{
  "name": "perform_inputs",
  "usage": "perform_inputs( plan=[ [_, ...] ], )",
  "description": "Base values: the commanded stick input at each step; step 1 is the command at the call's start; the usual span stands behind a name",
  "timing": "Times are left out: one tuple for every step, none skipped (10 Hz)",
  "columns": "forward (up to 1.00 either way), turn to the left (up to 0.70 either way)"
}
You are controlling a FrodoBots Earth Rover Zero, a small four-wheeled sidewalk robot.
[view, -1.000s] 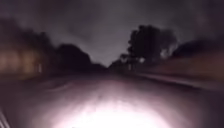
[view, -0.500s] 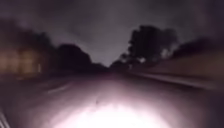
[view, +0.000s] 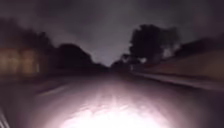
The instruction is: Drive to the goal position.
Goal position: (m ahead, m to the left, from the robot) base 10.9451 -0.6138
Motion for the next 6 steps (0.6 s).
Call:
perform_inputs(
  plan=[
    [0.70, 0.00],
    [0.70, 0.00],
    [0.70, 0.00],
    [0.70, 0.00],
    [0.70, 0.00],
    [0.70, 0.00]
  ],
)
